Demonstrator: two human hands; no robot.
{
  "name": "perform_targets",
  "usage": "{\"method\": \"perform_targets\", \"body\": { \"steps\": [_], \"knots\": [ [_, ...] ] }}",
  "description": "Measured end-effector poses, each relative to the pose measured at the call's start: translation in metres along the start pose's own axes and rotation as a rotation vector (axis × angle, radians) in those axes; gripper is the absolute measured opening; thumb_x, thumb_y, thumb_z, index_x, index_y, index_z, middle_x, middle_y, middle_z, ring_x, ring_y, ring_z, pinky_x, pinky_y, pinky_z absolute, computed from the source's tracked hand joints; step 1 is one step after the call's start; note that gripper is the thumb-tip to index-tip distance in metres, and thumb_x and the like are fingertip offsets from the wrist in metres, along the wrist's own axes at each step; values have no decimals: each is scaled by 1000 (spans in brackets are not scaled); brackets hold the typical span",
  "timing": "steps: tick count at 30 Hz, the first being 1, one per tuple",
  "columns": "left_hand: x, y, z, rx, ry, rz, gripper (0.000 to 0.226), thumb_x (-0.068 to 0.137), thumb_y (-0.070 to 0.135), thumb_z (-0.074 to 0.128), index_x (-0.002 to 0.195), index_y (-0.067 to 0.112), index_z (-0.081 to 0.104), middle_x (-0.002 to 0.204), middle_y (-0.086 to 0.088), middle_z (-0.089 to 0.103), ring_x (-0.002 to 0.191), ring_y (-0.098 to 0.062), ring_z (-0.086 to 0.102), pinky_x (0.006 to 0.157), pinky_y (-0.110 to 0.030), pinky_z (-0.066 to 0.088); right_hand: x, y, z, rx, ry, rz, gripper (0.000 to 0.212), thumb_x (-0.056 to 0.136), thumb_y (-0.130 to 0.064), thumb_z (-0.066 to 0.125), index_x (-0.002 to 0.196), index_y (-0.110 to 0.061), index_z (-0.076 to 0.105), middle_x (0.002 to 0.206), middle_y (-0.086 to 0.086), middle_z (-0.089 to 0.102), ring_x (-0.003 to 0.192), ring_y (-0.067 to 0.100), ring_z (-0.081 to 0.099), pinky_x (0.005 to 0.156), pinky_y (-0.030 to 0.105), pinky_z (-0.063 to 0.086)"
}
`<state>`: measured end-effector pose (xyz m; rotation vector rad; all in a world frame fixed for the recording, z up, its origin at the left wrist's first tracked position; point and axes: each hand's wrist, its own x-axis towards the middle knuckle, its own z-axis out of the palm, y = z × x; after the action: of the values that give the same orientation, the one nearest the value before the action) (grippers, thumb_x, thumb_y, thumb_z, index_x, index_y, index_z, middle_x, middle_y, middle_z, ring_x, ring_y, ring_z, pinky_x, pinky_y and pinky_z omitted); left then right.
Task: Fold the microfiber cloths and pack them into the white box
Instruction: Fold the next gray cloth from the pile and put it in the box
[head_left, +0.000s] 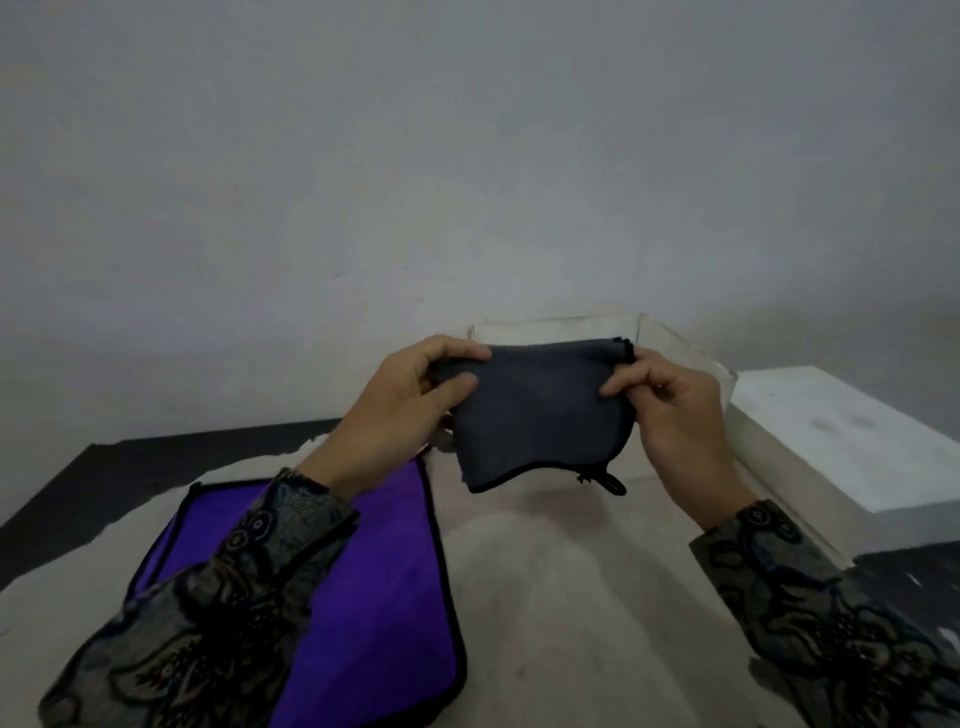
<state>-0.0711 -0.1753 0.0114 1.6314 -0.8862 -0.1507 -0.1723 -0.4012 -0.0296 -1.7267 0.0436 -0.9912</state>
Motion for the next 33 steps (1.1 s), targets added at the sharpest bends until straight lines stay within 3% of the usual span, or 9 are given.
{"method": "perform_targets", "body": {
  "steps": [3, 5, 9, 16, 19, 21, 25, 29, 33],
  "knots": [
    [36, 9, 0, 158, -49, 155, 39, 89, 2, 69, 122, 19, 61, 120, 5, 62, 106, -7, 63, 82, -22, 56, 37, -6, -12, -4, 7, -12, 33, 97, 3, 53, 92, -18, 77, 105, -3, 74, 103, 18, 69, 90, 39, 56],
    [60, 17, 1, 191, -49, 211, 43, 86, -1, 70, 124, 18, 60, 123, 6, 61, 113, -7, 60, 92, -22, 53, 60, -13, -17, 56, 9, 1, 29, 98, 2, 53, 98, -17, 76, 110, 0, 72, 103, 16, 69, 92, 36, 56],
    [110, 23, 8, 208, -37, 279, 43, 86, -3, 69, 124, 16, 60, 125, 5, 59, 113, -4, 59, 92, -20, 53, 101, -13, -25, 90, 6, -54, 27, 97, 3, 55, 111, -15, 69, 122, 1, 64, 100, 6, 68, 85, 25, 56],
    [177, -3, 24, 302, -101, 118, 39, 91, 9, 68, 127, 20, 56, 126, 3, 55, 111, -12, 59, 87, -26, 58, 150, 36, -31, -300, -118, -93, 51, 93, -3, 62, 139, -19, 47, 141, -7, 39, 127, 14, 49, 104, 39, 50],
    [194, -24, 34, 403, -159, 13, 46, 89, 11, 71, 130, 19, 53, 129, -2, 54, 111, -17, 58, 91, -30, 56, 164, 59, -33, -485, -263, -7, 60, 93, -7, 64, 146, -18, 38, 146, -6, 32, 128, 8, 41, 108, 27, 43],
    [201, -34, 40, 536, -212, -63, 49, 87, 13, 72, 131, 18, 52, 130, -4, 52, 111, -20, 57, 94, -34, 55, 172, 71, -34, -643, -398, 62, 65, 91, -12, 68, 147, -18, 35, 146, -4, 32, 128, 13, 43, 107, 30, 42],
    [206, -33, 46, 886, -480, -167, 45, 84, 20, 73, 127, 17, 60, 123, -2, 60, 105, -19, 60, 93, -36, 55, 175, 78, -31, -777, -733, 278, 62, 86, -13, 74, 142, -20, 47, 131, -4, 46, 113, 16, 54, 84, 18, 46],
    [199, -28, 57, 1211, -792, -229, 50, 83, 29, 76, 130, 21, 61, 124, -1, 61, 101, -19, 57, 89, -31, 50, 170, 80, -27, -694, -979, 462, 53, 82, -16, 80, 131, -24, 60, 120, 2, 62, 84, 31, 74, 70, 31, 61],
    [202, -33, 67, 1343, -927, -287, 53, 81, 25, 79, 131, 18, 60, 126, -5, 60, 107, -25, 60, 82, -30, 49, 164, 84, -16, -956, -1177, 309, 51, 83, -33, 77, 131, -32, 61, 130, -9, 61, 114, 15, 60, 101, 31, 49]
  ]
}}
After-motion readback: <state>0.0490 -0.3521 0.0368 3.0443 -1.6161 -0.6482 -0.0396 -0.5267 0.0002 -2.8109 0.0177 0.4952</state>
